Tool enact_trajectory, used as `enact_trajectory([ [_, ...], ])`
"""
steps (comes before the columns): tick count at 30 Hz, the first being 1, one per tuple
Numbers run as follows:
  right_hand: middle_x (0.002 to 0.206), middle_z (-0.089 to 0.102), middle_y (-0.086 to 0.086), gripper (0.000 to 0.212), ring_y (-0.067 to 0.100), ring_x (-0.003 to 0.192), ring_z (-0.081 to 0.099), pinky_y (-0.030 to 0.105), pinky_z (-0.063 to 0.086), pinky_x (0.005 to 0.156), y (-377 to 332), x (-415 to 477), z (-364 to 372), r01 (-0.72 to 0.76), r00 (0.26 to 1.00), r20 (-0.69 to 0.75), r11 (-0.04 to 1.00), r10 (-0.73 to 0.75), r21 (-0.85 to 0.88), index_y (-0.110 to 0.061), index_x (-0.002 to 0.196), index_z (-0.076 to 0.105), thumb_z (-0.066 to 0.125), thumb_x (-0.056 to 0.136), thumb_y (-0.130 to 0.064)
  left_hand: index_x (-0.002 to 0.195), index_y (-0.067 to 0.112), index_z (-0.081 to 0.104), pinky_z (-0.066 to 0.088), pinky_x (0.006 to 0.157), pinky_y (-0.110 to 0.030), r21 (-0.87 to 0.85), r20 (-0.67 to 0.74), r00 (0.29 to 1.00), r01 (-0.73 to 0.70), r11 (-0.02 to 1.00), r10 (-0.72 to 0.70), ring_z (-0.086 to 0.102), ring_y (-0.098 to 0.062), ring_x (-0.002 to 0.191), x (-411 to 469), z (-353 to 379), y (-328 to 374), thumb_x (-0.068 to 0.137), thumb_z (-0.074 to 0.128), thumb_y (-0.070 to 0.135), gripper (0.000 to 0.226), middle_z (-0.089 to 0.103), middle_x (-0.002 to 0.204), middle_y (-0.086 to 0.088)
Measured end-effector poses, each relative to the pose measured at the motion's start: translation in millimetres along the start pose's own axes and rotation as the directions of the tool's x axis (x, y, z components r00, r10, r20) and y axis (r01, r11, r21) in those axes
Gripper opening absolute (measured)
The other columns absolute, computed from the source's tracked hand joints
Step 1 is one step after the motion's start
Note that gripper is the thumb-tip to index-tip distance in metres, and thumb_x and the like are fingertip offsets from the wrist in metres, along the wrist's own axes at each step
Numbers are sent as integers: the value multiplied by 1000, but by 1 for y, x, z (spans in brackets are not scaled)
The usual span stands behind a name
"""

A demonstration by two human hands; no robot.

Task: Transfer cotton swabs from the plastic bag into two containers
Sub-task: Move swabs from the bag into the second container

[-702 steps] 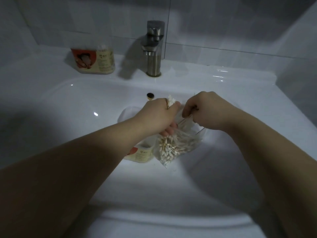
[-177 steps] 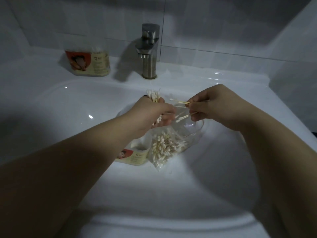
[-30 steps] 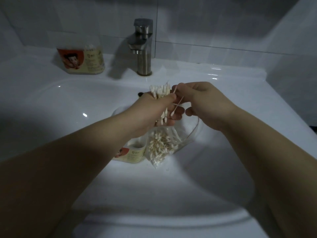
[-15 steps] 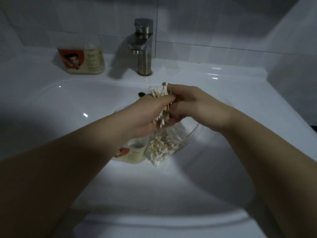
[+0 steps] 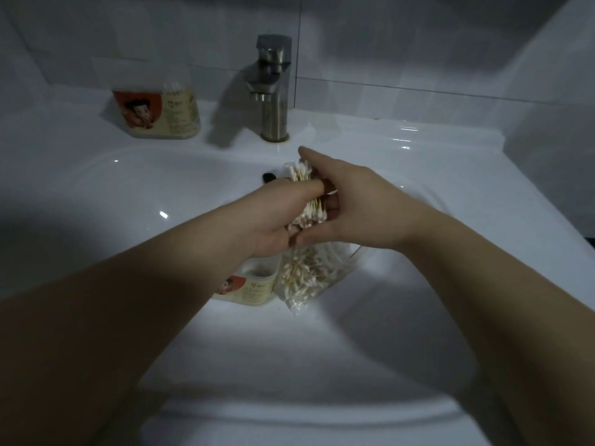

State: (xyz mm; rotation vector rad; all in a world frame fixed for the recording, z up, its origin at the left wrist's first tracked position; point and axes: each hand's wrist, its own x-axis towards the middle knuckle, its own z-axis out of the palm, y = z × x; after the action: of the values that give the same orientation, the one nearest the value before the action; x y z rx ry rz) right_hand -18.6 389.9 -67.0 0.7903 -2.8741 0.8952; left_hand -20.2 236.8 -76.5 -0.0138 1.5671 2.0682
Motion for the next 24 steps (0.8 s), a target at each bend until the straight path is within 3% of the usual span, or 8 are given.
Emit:
enact_trajectory([
  [3,109,56,-17,115,0,94,55,3,41,78,-1,2,-1,28,1000,-6,992,-29,-122,-21,157,32,91,63,-51,96,10,69,51,48,-20,-2,-13,1000,-2,1000,2,73,-12,67,1,1,-1,105,51,10,20,74,80,-4],
  [6,109,60,-11,114,5,95,57,13,46,82,-2,1,-1,62,998,2,987,-62,-145,-18,155,35,89,62,-56,97,9,69,53,49,-21,-3,-22,1000,-3,1000,3,74,-13,68,0,1,-1,104,50,8,20,75,79,-5],
  [10,105,65,-6,91,9,87,61,24,51,78,-2,3,0,76,995,-43,981,-85,-181,-20,144,50,88,66,-48,93,12,68,54,50,-21,21,-9,1000,-19,1000,20,72,-11,63,1,0,-1,103,52,8,20,73,76,-3],
  [13,130,62,-6,110,5,109,60,21,49,93,-1,1,-2,39,998,-43,995,-43,-97,-21,156,36,86,64,-57,88,14,65,48,49,-21,36,-70,996,-49,998,51,62,-7,53,6,-2,-2,104,55,13,19,63,65,2],
  [15,141,55,-7,105,3,118,58,21,49,95,-3,-2,-3,-29,997,-77,999,28,-15,-23,154,38,80,67,-65,86,17,64,47,50,-22,40,-160,984,-69,997,74,54,-6,46,9,-6,-2,102,60,20,17,56,58,4],
  [19,87,69,-9,29,6,77,65,19,48,65,-3,0,-9,-123,961,-263,981,81,-148,-19,101,71,60,96,-45,81,16,63,49,49,-23,89,-311,942,-100,991,123,49,-6,42,16,-13,-1,95,72,27,20,52,54,3],
  [21,70,67,-1,30,14,69,63,22,44,58,-2,0,-10,-162,954,-281,966,101,-201,-12,84,71,55,98,-33,79,16,61,50,49,-23,123,-327,935,-104,987,139,49,-7,41,18,-15,-2,94,73,30,24,52,53,3],
  [24,65,63,17,35,27,63,60,34,44,59,-4,1,-12,-171,937,-336,965,96,-201,0,74,68,54,93,-26,80,15,60,51,51,-24,156,-293,944,-109,982,152,51,-8,44,20,-16,-5,95,71,31,25,53,53,3],
])
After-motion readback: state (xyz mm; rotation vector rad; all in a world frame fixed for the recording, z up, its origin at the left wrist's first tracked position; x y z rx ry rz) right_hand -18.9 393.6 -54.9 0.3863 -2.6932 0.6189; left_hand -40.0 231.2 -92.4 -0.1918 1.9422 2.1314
